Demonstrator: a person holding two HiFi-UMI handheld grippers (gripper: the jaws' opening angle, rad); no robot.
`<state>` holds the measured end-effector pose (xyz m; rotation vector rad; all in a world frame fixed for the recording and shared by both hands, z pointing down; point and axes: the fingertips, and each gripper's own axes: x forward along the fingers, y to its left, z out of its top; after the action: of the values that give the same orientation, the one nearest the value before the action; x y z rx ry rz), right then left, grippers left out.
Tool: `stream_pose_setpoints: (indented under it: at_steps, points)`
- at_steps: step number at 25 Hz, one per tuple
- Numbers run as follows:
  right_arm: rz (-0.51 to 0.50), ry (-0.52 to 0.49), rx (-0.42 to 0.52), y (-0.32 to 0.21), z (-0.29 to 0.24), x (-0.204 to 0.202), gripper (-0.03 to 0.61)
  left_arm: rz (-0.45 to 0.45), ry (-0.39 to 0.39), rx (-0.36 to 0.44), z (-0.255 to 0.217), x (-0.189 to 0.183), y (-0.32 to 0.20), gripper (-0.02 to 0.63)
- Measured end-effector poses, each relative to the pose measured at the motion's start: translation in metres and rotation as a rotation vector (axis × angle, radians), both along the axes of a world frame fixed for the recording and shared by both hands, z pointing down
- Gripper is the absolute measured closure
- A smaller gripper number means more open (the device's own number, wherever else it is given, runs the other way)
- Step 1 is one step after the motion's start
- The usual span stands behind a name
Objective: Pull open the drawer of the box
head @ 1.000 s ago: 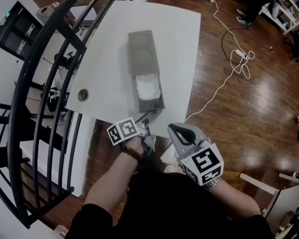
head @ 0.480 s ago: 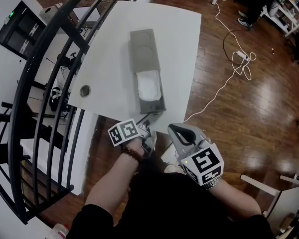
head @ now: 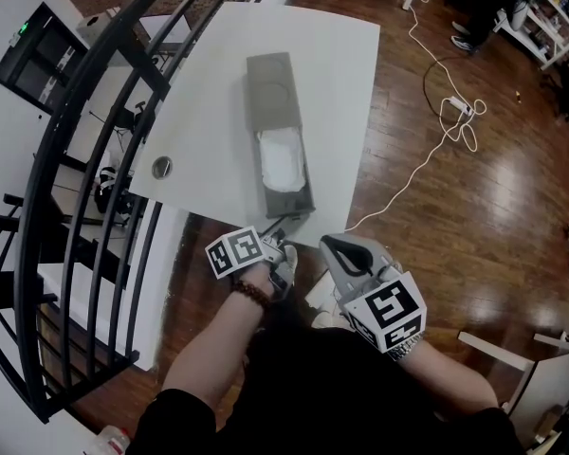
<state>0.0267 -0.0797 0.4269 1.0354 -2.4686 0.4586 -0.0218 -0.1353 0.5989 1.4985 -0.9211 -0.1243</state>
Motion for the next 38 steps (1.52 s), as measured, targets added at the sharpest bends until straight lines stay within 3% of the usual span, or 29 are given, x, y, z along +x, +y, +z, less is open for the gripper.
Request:
stream_pose_setpoints:
  at_steps: [31,38]
  points:
    - [0.001,0.013,0.001,0.018,0.002,0.008,0.586,-0.014,0.010,-0.018,0.010,-0.001,0.005,0.540]
    - [-0.006,0.005,0.016,0.021,-0.002,0.005,0.586,-0.002,0.006,-0.018,0.009,-0.001,0.014,0.505]
